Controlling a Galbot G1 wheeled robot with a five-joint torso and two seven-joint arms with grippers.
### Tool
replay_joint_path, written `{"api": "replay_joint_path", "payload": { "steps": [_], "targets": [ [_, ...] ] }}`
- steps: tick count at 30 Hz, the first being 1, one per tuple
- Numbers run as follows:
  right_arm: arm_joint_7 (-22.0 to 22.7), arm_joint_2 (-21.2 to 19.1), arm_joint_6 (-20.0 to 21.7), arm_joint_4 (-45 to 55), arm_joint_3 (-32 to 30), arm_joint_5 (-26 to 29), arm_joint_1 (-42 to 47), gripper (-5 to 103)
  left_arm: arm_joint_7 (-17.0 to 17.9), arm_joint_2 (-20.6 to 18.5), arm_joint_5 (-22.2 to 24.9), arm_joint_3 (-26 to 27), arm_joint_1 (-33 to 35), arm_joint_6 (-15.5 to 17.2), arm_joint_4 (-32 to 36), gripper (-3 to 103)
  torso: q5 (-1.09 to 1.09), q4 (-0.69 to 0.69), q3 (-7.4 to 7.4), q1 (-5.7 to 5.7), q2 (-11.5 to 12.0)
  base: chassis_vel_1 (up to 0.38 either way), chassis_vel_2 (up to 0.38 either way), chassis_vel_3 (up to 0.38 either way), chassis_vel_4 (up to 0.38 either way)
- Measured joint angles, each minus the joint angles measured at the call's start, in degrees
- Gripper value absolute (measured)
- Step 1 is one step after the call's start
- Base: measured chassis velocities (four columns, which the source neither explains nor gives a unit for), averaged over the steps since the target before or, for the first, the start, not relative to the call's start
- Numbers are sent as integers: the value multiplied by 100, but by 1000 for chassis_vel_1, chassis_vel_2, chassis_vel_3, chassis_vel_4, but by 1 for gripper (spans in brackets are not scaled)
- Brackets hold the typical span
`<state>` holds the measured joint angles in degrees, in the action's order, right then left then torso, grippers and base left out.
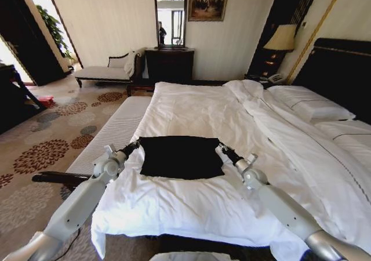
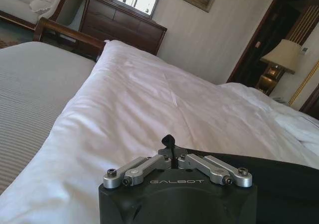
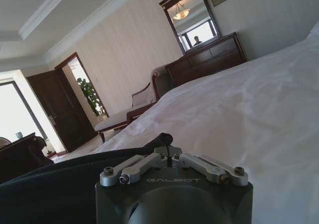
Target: Fold the clothes on the bed.
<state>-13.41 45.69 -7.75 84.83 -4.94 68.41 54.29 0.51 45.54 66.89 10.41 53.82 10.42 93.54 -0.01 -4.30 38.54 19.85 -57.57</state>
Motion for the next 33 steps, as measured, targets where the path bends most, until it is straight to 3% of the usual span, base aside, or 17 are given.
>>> {"api": "replay_joint_path", "payload": {
  "steps": [8, 16, 25, 33],
  "targets": [
    [121, -94, -2, 530, -374, -102, 642, 0, -20, -71, -302, 95, 382, -82, 164, 1, 1, -2, 0, 0, 0, 0, 0, 0, 0],
    [127, 92, -36, 236, -543, -224, 563, 0, 59, 313, -321, 139, 35, -106, -102, 1, 2, 0, 1, 1, 0, 0, 0, 0, 0],
    [-44, 408, -208, -621, -331, 84, -432, 0, 141, 884, -277, -90, -1030, -137, -758, 1, 4, -1, 2, 2, 0, 0, 0, 0, 0],
    [-283, 904, -377, -2067, 379, -144, -1689, 0, 44, 1542, -746, -388, -1785, -439, -2086, 1, 0, 0, 3, 4, 1, 0, 0, 0, 0]
  ]
}}
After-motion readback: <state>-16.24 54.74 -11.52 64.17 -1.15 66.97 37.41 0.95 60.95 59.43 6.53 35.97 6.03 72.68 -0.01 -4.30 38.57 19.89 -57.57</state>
